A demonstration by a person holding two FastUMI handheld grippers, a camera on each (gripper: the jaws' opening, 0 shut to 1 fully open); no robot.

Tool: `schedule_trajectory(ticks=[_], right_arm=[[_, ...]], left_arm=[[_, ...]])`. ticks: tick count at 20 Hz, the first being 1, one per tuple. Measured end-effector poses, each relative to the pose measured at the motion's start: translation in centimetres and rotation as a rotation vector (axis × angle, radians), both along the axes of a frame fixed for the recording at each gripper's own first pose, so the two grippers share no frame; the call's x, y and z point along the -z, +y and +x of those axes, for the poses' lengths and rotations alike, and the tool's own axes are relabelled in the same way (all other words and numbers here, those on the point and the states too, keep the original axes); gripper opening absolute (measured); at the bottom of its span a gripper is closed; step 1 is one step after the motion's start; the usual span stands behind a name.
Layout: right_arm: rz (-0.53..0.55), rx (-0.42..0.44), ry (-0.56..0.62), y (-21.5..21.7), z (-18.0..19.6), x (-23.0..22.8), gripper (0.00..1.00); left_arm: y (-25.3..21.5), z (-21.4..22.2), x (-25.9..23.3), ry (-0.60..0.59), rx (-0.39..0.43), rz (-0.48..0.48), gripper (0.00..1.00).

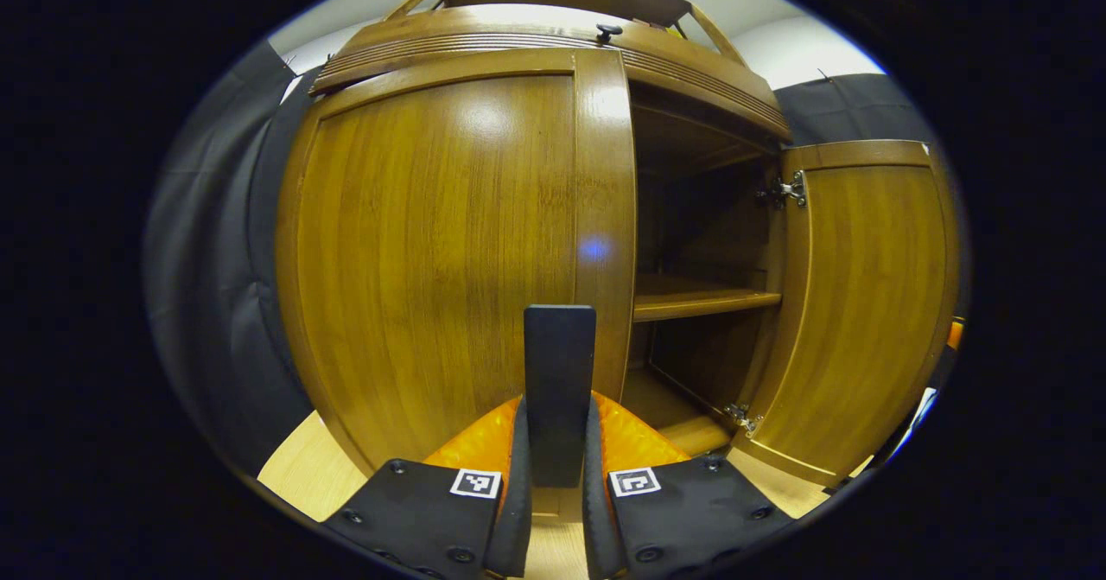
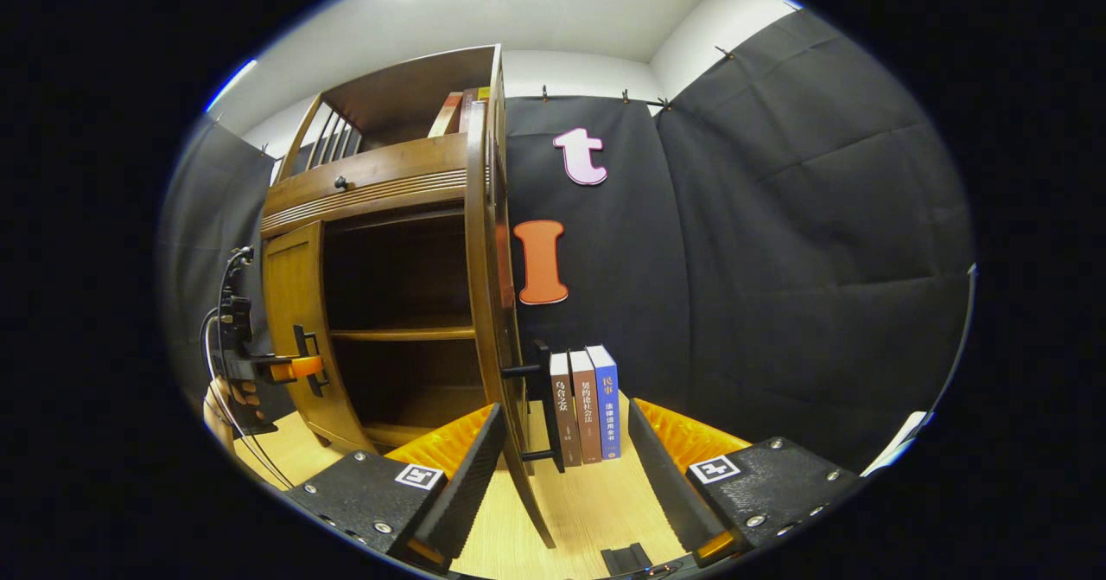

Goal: Open the right door of the double-door shoe cabinet with the right hand, and open the left door with the left hand.

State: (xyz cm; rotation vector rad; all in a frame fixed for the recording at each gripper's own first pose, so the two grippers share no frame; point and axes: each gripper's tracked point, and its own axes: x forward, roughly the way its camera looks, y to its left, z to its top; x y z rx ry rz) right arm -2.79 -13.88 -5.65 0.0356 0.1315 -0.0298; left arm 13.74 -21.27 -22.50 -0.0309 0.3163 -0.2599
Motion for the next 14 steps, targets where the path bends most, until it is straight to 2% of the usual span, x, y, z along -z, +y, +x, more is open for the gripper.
schedule_trajectory(ticks=[1,4,5,14], right_arm=[[-0.005,-0.003,-0.003,0.5,-0.1,-0.1,0.88],[-0.014,-0.017,-0.011,1.9,-0.5,-0.7,0.88],[-0.018,-0.019,-0.012,2.4,-0.5,-0.9,0.99],[-0.034,-0.061,-0.026,6.9,-0.7,-1.6,0.99]], left_arm=[[0.3,-0.6,-0.2,-0.002,0.007,-0.003,0.31],[1.2,-2.2,-0.9,-0.01,0.021,-0.018,0.31],[1.8,-3.0,-0.9,-0.008,0.023,-0.022,0.31],[6.9,-8.7,-2.5,-0.025,0.025,-0.028,0.34]])
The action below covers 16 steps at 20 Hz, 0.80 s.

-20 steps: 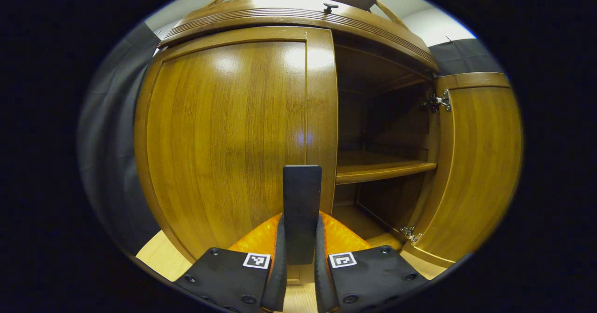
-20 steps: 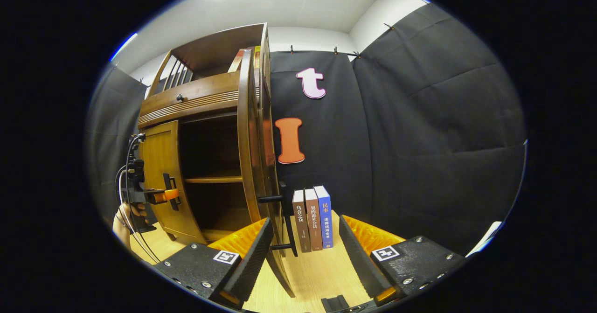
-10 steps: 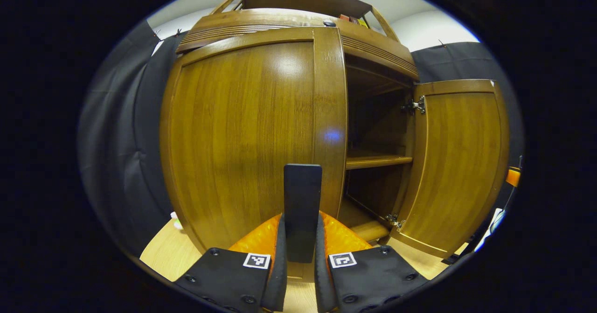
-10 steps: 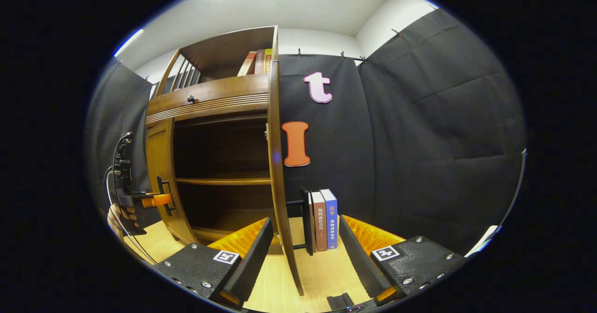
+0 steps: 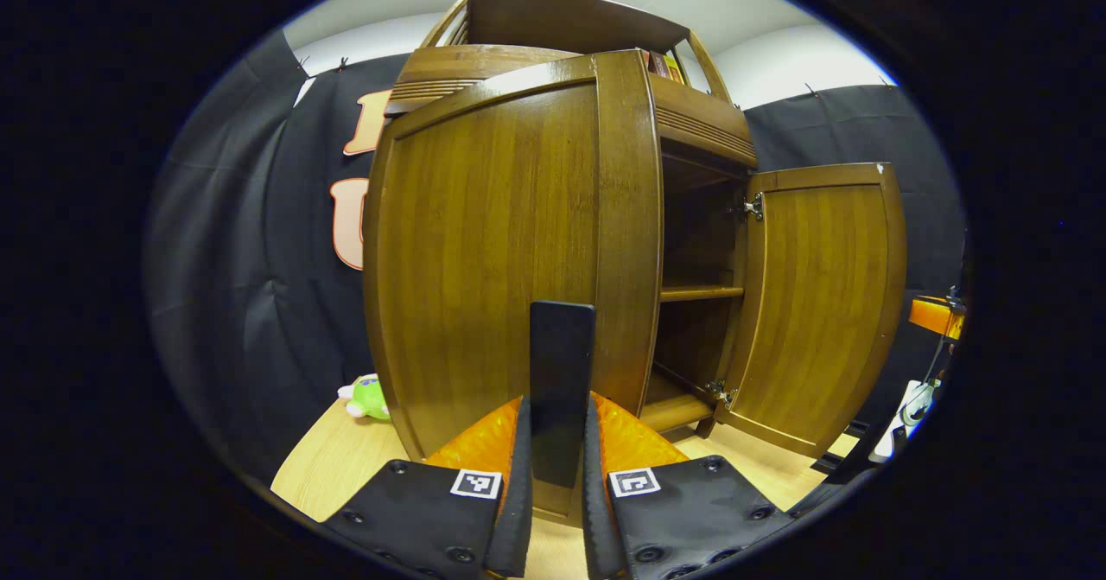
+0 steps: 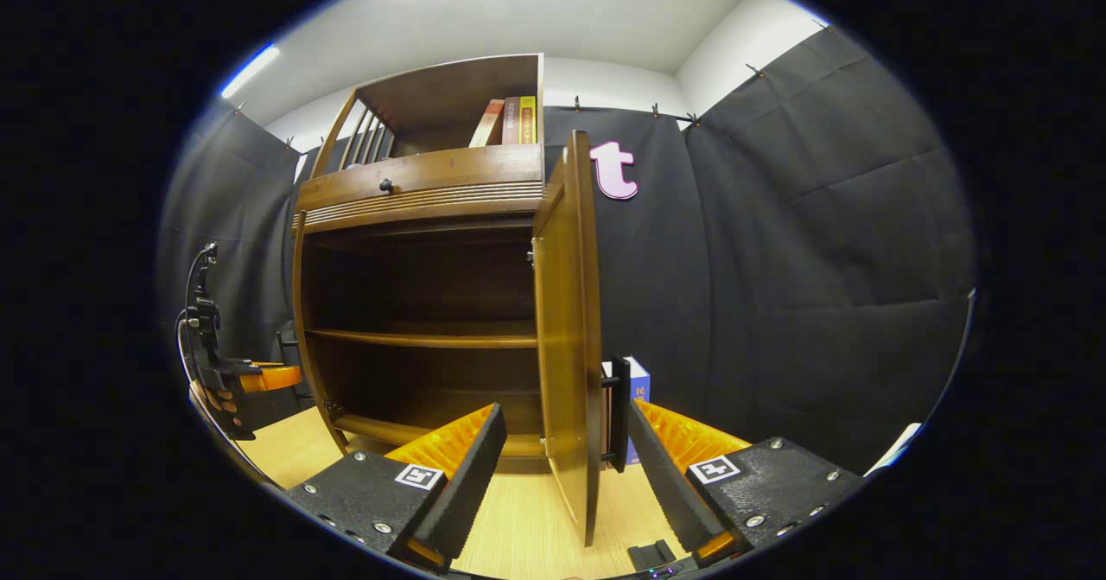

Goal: Open the right door of the double-door shoe cabinet with the right hand, and open the left door with the left hand.

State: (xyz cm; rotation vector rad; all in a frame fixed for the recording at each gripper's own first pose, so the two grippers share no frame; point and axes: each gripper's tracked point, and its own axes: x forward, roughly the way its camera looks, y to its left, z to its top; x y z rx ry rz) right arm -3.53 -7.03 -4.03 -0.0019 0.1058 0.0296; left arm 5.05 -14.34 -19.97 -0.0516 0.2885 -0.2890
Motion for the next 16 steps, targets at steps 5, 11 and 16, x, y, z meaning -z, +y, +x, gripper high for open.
schedule_trajectory(ticks=[5,11,16], right_arm=[[0.01,-0.048,-0.006,3.1,0.2,-0.4,0.88],[0.035,-0.094,-0.004,5.5,-0.2,-0.3,0.99],[0.041,-0.122,0.003,7.7,0.2,-0.1,0.99]], left_arm=[[3.8,-2.5,-0.9,-0.011,-0.023,0.021,0.3],[8.5,-4.4,-1.6,-0.015,-0.072,0.051,0.26],[12.8,-5.1,-1.8,-0.009,-0.11,0.032,0.19]])
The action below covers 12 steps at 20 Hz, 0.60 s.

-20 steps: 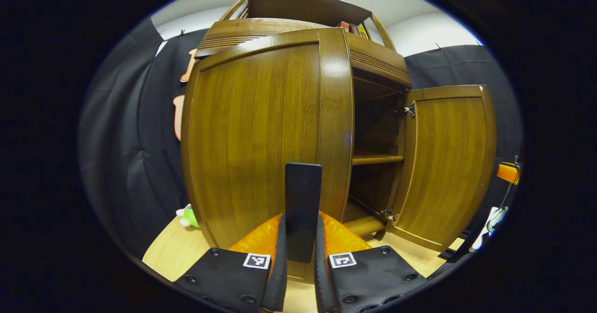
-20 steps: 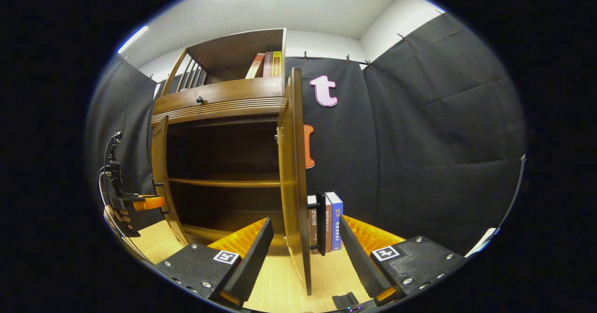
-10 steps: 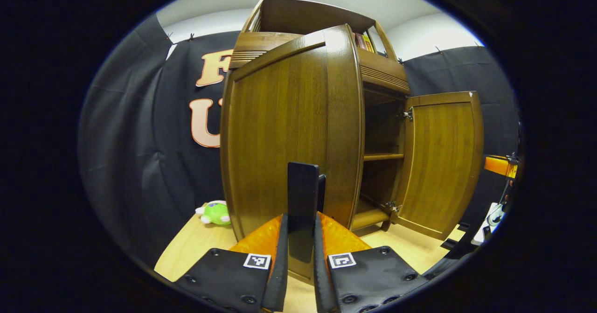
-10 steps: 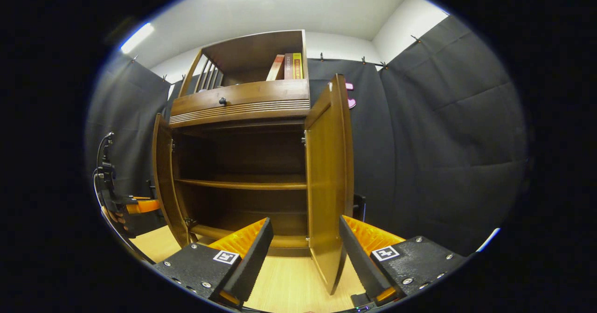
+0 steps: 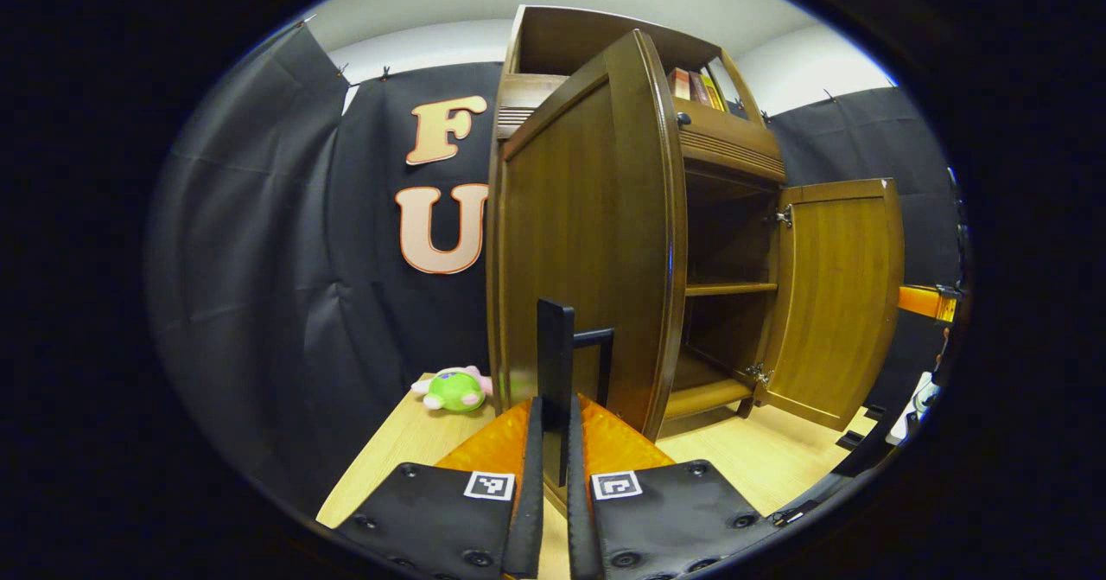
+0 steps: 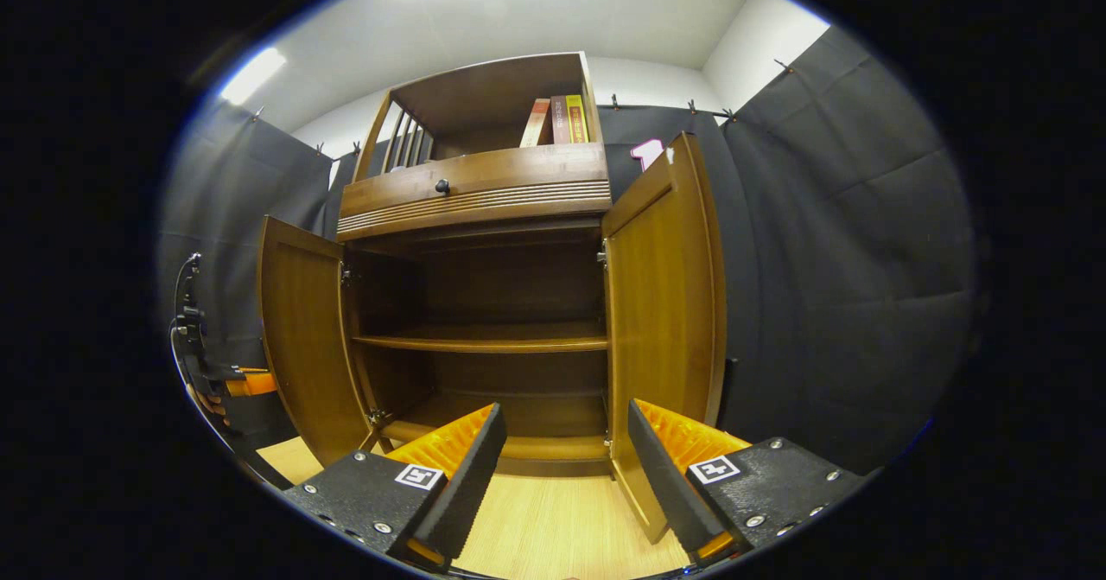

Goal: Open the right door of the double-door shoe cabinet with the right hand, and open the left door with the left hand.

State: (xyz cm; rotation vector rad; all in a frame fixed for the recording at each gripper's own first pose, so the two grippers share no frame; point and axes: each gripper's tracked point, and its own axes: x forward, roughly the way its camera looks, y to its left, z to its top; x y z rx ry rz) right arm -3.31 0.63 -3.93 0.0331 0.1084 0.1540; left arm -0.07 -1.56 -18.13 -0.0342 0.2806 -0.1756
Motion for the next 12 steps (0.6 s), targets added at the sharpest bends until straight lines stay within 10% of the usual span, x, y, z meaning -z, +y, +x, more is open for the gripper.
schedule_trajectory(ticks=[12], right_arm=[[-0.008,-0.061,0.009,5.1,1.1,0.6,0.99]], left_arm=[[7.2,0.2,0.8,0.014,-0.069,-0.033,0.17]])
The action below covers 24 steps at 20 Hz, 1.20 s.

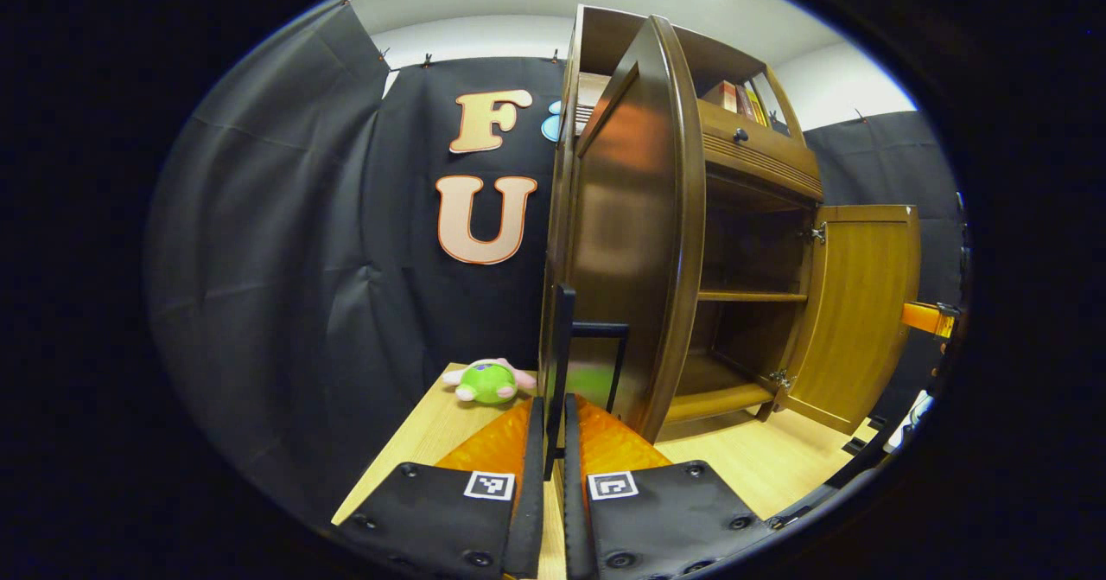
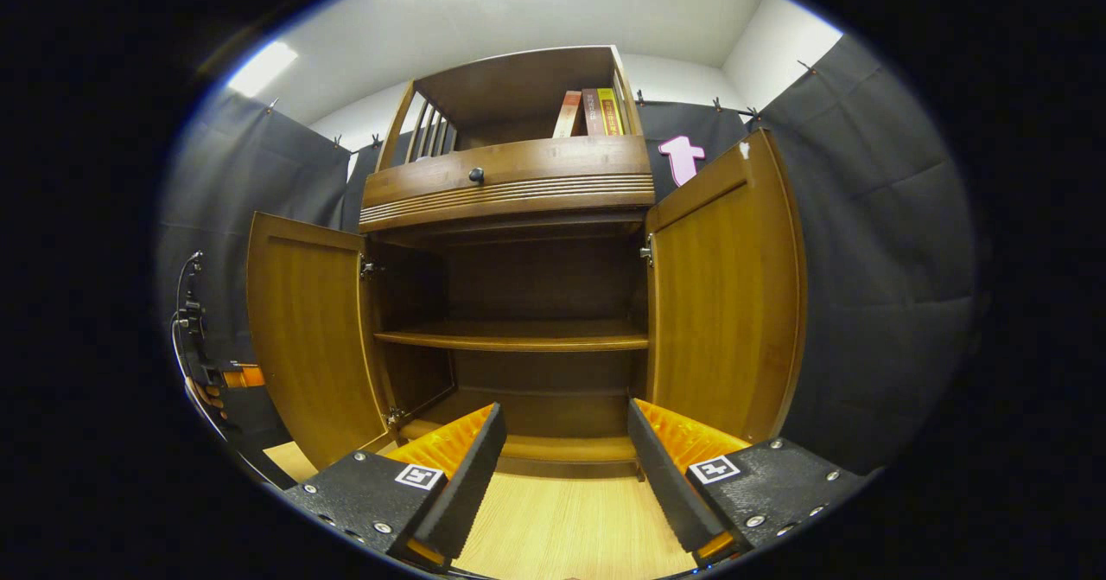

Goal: Open the right door of the double-door shoe cabinet with the right hand, and open the left door with the left hand.

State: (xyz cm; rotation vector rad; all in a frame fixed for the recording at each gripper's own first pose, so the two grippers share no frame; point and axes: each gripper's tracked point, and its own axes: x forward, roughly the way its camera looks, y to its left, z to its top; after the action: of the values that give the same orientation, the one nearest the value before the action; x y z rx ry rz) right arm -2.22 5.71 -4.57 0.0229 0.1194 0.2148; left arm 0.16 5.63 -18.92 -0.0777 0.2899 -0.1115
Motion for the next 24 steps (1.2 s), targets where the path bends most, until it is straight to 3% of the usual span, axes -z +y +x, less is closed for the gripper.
schedule_trajectory(ticks=[7,16,17,19,20,21,24], right_arm=[[0.002,-0.028,-0.012,2.3,0.4,-0.4,0.99],[-0.014,-0.032,-0.007,2.9,0.4,0.1,0.99],[-0.013,-0.031,-0.008,2.8,0.5,0.1,0.99],[-0.012,-0.026,-0.006,2.6,0.6,0.2,0.99],[-0.013,-0.023,-0.003,2.4,0.7,0.3,0.99],[-0.016,-0.019,-0.001,2.2,0.8,0.4,0.99],[-0.029,0.0,-0.001,1.3,1.1,0.3,0.99]], left_arm=[[3.2,-1.0,-0.7,-0.019,-0.048,0.012,0.15],[3.2,-3.5,-2.2,-0.017,-0.088,0.029,0.19],[3.0,-3.7,-2.8,-0.027,-0.094,0.046,0.05],[2.4,-4.5,-4.1,-0.046,-0.102,0.068,0.05],[2.3,-4.8,-4.8,-0.052,-0.122,0.071,0.12],[1.7,-5.1,-5.4,-0.056,-0.126,0.07,0.12],[0.5,-6.0,-7.9,-0.104,-0.131,0.093,0.32]])
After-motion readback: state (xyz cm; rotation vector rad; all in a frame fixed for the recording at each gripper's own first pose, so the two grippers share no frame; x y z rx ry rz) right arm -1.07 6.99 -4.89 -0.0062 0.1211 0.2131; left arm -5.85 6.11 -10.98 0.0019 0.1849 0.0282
